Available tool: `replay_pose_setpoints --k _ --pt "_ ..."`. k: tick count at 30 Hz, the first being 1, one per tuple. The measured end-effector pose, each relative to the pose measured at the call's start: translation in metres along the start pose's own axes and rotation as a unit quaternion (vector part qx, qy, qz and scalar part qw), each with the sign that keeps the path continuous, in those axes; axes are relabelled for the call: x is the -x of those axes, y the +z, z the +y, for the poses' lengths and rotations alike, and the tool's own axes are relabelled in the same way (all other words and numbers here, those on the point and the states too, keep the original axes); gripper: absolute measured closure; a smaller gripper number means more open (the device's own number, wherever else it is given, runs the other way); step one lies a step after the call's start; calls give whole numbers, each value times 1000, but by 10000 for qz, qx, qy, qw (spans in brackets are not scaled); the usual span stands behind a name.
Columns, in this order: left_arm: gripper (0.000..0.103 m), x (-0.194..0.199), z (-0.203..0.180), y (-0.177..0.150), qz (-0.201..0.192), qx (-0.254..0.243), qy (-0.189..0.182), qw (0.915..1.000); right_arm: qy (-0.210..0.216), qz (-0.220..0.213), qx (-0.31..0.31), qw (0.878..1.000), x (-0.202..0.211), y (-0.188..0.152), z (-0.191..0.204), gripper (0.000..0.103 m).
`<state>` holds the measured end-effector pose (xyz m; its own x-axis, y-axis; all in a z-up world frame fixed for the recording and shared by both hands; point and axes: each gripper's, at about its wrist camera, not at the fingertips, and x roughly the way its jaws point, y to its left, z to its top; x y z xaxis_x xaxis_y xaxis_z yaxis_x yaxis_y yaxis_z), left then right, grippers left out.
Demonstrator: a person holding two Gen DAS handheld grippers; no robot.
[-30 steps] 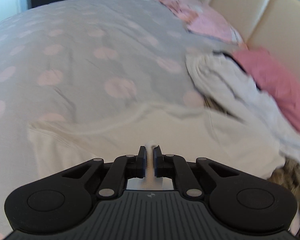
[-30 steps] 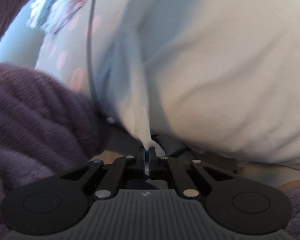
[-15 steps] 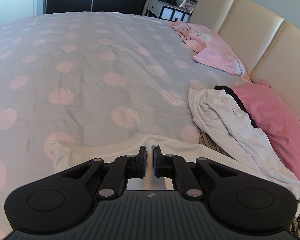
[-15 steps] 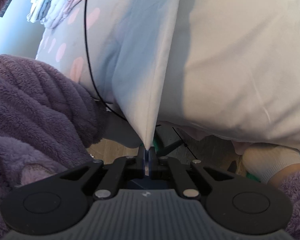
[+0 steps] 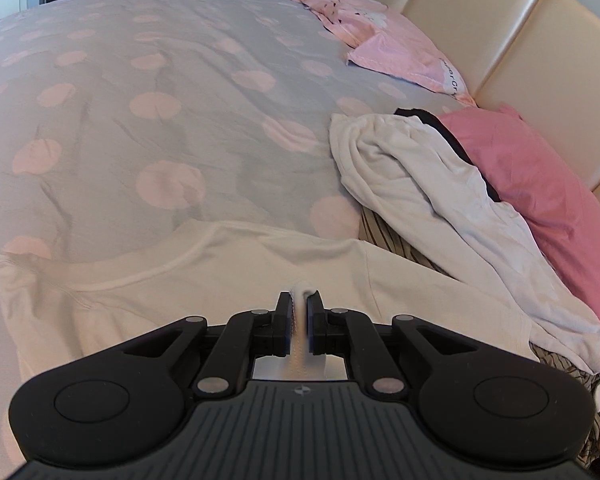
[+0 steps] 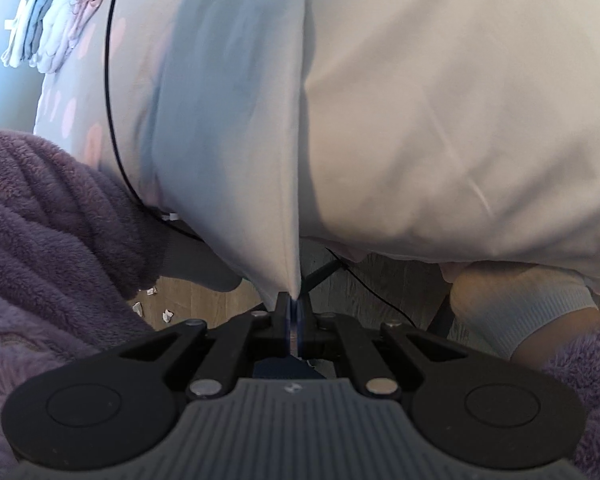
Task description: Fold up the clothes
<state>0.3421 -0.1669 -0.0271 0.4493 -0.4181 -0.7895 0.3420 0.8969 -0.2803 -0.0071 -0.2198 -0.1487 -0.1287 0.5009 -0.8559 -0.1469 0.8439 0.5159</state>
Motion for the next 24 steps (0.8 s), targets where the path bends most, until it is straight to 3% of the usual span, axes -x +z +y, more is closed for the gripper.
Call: replay_pose_setpoints --k 2,4,12,18,24 --pt "95 0 -3 -2 -13 -31 1 10000 -31 6 7 10000 -3 0 0 100" --pt "82 6 -4 -4 -29 -26 -57 10000 -62 12 14 10000 -6 0 0 100" --pt "68 69 -6 -25 -138 -349 -33 9993 -333 143 104 9993 -26 0 -3 98" --pt "66 143 14 -78 -235 -683 76 9974 -817 104 122 9965 -28 -10 -8 98" --pt "66 207 37 -154 -266 -803 175 9963 -878 -670 337 9933 4 -11 3 96"
